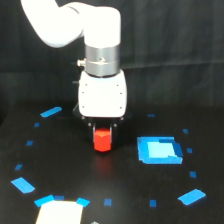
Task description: Pick up the red object from the table
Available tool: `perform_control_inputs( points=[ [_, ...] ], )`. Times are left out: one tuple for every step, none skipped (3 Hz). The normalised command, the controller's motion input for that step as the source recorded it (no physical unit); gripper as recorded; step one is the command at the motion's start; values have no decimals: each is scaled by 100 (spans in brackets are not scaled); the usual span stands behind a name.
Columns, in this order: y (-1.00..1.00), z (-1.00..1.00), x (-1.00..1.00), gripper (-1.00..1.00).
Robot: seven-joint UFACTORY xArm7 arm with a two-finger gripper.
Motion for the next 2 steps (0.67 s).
perform_control_inputs(
  points=[
    [-2,100,-96,-89],
    [100,100,-77,-76]
  ],
)
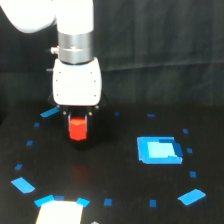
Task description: Pick up the red object from the table
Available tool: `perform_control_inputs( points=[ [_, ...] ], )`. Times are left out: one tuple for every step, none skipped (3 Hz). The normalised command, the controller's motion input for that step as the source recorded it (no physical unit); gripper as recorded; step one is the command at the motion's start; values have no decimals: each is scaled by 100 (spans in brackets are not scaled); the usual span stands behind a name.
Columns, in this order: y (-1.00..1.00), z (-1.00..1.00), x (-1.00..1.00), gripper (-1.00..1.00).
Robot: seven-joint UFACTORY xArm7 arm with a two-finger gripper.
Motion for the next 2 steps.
perform_control_inputs(
  points=[
    [100,100,-100,-77],
    [100,100,-96,-88]
  ],
)
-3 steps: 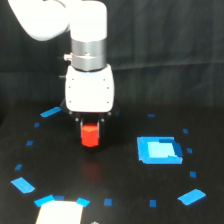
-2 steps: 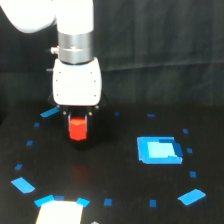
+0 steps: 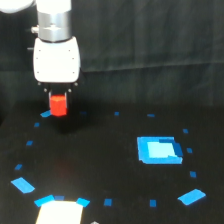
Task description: Pick up the red object from the table
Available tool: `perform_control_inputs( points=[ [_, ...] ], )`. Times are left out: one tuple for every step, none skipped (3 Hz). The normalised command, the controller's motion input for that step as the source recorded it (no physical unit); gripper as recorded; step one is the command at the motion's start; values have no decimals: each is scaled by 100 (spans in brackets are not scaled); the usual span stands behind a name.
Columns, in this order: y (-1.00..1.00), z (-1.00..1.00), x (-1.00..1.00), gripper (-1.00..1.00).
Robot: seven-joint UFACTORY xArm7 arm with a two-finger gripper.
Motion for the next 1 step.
perform_control_inputs(
  points=[
    [-100,97,47,-100]
  ],
)
